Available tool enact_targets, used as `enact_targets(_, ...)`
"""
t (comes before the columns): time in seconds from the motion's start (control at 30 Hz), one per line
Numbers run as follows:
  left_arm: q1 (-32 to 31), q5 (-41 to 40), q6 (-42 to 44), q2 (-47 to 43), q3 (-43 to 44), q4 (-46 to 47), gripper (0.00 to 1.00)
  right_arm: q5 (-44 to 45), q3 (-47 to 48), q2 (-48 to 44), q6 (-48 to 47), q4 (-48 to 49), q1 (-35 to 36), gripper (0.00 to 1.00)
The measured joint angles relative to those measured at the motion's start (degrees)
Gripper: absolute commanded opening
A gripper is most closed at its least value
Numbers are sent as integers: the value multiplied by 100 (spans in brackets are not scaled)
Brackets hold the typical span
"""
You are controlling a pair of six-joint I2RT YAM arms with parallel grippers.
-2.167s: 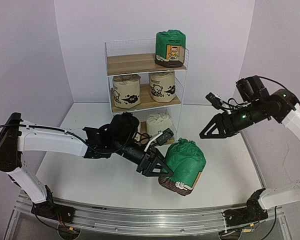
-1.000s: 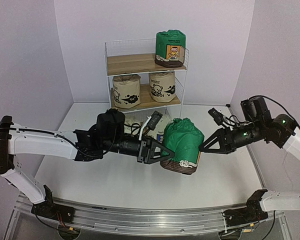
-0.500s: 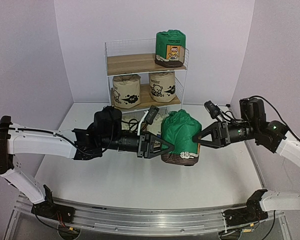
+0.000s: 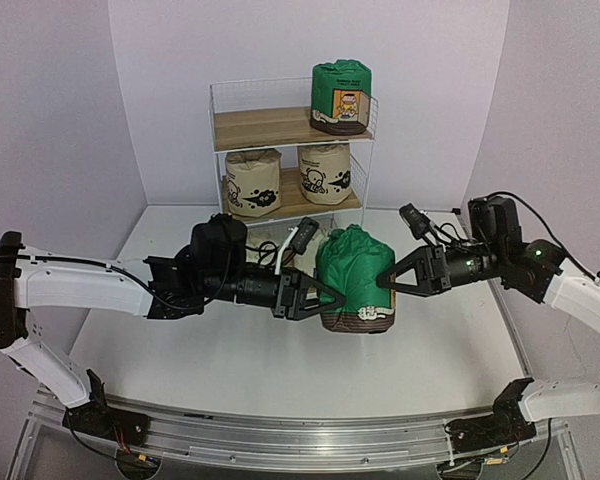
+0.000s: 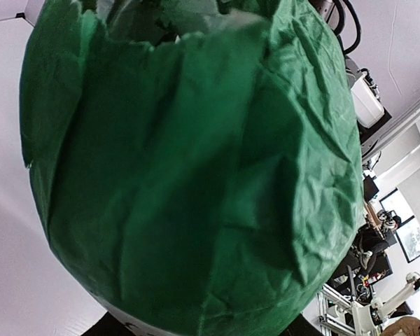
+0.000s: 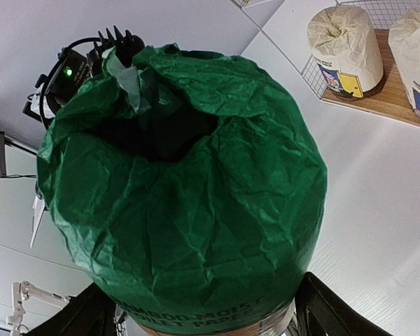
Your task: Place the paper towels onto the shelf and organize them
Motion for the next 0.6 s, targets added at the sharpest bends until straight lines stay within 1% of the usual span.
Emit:
enact_targets(0.3,-32,12,-13,0,121,-252,11,-99,0,25,-219,-71,9,85)
enact_targets(0.5,-15,247,-10,51,283,-615,10,-268,0,148,-339,-159,23,80)
enact_targets(0.6,0,430,-10,141,364,-818,10,-342,2,221,-455,-274,23,73)
